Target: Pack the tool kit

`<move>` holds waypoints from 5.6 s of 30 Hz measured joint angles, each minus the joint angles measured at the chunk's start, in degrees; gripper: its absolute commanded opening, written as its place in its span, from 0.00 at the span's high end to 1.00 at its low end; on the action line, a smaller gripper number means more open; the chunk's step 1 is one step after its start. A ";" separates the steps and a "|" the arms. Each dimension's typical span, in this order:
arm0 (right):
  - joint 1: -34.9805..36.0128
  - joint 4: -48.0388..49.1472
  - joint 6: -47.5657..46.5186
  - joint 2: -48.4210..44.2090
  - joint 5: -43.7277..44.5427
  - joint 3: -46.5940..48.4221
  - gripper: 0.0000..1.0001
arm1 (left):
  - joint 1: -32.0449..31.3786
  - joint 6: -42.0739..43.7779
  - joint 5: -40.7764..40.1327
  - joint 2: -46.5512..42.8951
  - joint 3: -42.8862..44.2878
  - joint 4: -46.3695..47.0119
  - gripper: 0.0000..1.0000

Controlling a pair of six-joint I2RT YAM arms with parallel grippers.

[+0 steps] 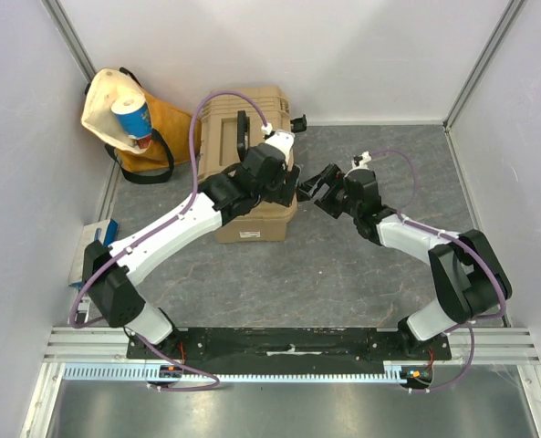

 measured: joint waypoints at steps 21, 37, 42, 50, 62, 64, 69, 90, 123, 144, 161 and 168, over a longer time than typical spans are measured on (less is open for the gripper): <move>9.99 -9.38 -7.82 -1.11 15.72 6.49 0.41 | 1.55 -7.72 -6.67 3.91 4.63 -7.32 0.08; 12.61 -36.54 -17.09 -1.09 24.02 19.93 0.55 | 0.92 -8.17 -10.03 4.17 4.26 -7.17 0.16; 12.90 -46.64 -20.02 0.33 27.02 25.14 0.90 | 1.42 -8.96 -8.48 3.34 5.53 -8.50 0.11; 12.90 -54.84 -24.63 8.70 29.55 32.89 1.00 | 2.43 -10.51 -5.27 0.76 6.99 -14.01 0.07; 12.72 -59.47 -34.38 20.26 30.93 47.54 1.00 | 16.90 -9.60 -0.96 -12.20 3.63 -15.34 0.07; 12.46 -59.78 -35.78 20.52 30.49 49.03 1.00 | 19.67 -9.03 1.05 -11.87 2.10 -15.34 0.07; 11.93 -60.11 -38.73 22.43 26.67 50.93 1.00 | 25.00 -7.63 6.73 -8.57 -1.92 -15.45 0.07; 10.36 -49.79 -35.74 23.96 14.47 41.92 1.00 | 32.83 -1.75 25.79 -16.61 -17.09 2.23 0.28; 4.24 -33.70 -24.79 7.52 15.80 37.92 0.49 | 40.00 -8.79 29.46 3.37 6.10 -2.93 0.16; 4.37 -22.18 -27.26 7.63 -12.11 29.62 0.74 | 40.89 -6.71 34.01 -9.88 -11.58 -0.22 0.22; 11.82 -38.18 -30.82 -15.34 2.12 16.35 0.61 | 39.76 -5.05 37.00 -33.75 -18.80 -15.82 0.16; -3.87 -37.99 -22.38 -14.12 7.91 16.76 0.58 | 39.76 -5.99 29.18 -24.61 -11.23 -14.78 0.16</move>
